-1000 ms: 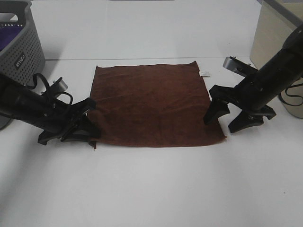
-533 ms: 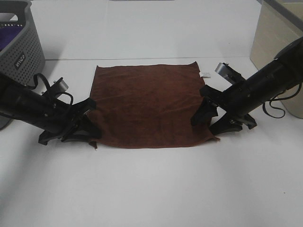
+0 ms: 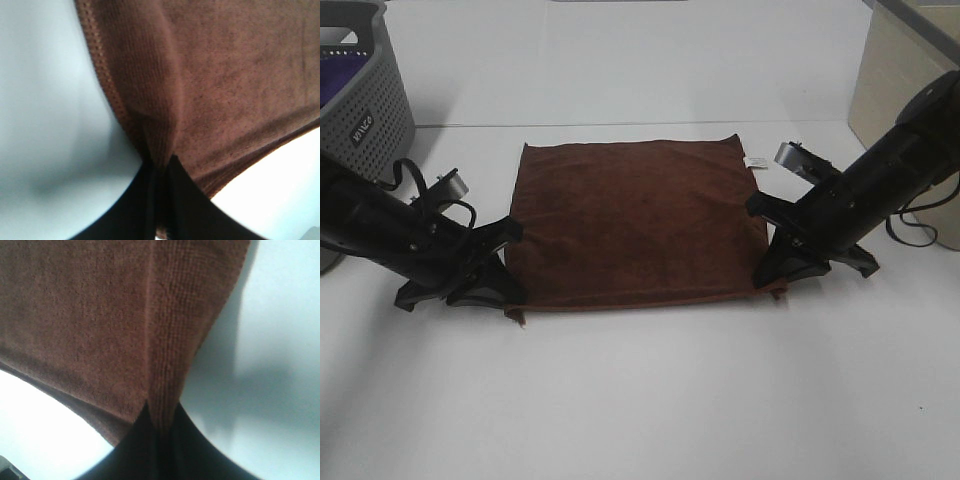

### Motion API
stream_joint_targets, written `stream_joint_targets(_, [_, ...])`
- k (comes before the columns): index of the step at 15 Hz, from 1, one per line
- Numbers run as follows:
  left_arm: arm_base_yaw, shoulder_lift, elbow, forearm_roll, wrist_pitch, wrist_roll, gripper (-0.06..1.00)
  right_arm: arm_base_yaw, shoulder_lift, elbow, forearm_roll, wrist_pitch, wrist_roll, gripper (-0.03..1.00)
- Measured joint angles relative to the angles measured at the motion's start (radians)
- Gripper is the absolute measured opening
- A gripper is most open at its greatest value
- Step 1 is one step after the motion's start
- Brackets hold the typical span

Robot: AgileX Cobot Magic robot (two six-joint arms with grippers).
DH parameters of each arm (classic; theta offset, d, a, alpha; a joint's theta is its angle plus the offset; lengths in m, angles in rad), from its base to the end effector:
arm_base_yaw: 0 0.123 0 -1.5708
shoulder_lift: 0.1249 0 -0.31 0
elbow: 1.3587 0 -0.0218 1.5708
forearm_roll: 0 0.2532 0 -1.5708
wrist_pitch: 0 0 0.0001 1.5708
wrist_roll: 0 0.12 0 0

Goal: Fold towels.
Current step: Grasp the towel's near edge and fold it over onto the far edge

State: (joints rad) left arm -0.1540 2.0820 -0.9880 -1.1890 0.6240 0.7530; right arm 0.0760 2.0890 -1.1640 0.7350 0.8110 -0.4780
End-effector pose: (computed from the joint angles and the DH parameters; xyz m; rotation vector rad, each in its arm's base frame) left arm 0.3535 -0.1208 0.0738 -0.1640 2.8537 -0.9240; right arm 0.3732 0.0870 0.0929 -0.0230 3.0116 0.7871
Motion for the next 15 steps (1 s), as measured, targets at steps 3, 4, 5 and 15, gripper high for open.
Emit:
stream_joint_targets(3, [-0.005, -0.077, 0.001, 0.174, 0.089, -0.189, 0.01, 0.009, -0.103, 0.034, -0.091, 0.068, 0.141, 0.02])
stream_joint_targets(4, [-0.008, -0.094, 0.002, 0.227, 0.132, -0.249, 0.01, 0.011, -0.134, 0.076, -0.093, 0.084, 0.157, 0.02])
stream_joint_targets(5, [-0.013, -0.109, 0.006, 0.276, 0.176, -0.306, 0.01, 0.012, -0.163, 0.12, -0.093, 0.091, 0.167, 0.02])
stream_joint_targets(15, [-0.055, -0.232, -0.102, 0.418, 0.144, -0.47, 0.01, 0.013, -0.271, 0.017, -0.141, 0.113, 0.186, 0.02])
